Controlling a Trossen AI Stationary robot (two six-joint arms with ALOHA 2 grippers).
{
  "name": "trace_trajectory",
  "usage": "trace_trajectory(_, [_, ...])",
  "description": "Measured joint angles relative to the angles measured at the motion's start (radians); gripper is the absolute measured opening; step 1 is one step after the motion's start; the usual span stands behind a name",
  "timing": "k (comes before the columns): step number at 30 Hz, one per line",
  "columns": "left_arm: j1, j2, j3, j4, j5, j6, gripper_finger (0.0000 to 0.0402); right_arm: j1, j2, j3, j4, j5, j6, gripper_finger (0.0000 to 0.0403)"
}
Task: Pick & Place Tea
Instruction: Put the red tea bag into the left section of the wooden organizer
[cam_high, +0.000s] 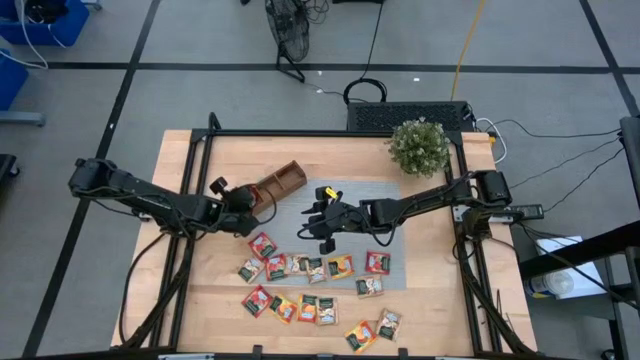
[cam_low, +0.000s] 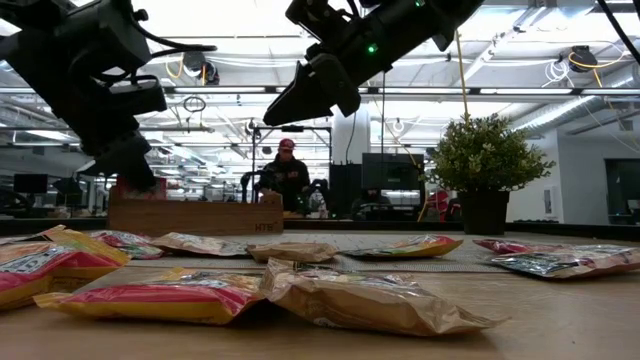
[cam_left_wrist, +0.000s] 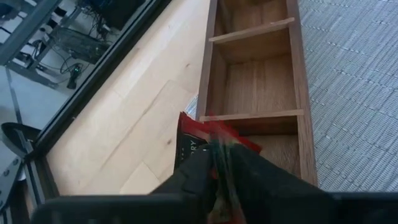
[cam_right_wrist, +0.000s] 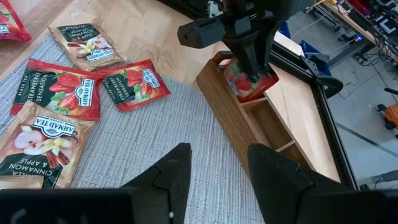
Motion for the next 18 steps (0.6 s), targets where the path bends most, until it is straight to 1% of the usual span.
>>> trace_trajectory(4, [0.0, 0.0, 0.0, -0.004, 0.004, 0.013, 0.0122, 0.0, 0.0, 0.0, 0.0, 0.0, 0.0, 0.0145])
trace_trajectory(7, [0.0, 0.0, 0.0, -0.004, 0.004, 0.016, 0.0139, 0.0, 0.0, 0.0, 0.0, 0.0, 0.0, 0.0146])
trace_trajectory(12, [0.0, 0.0, 0.017, -0.023, 0.002, 0.037, 0.0145, 0.0, 0.0, 0.0, 0.0, 0.0, 0.0, 0.0144])
trace_trajectory(18, [0.0, 0.0, 0.132, -0.17, -0.05, 0.035, 0.0145, 0.0, 0.0, 0.0, 0.0, 0.0, 0.0, 0.0146])
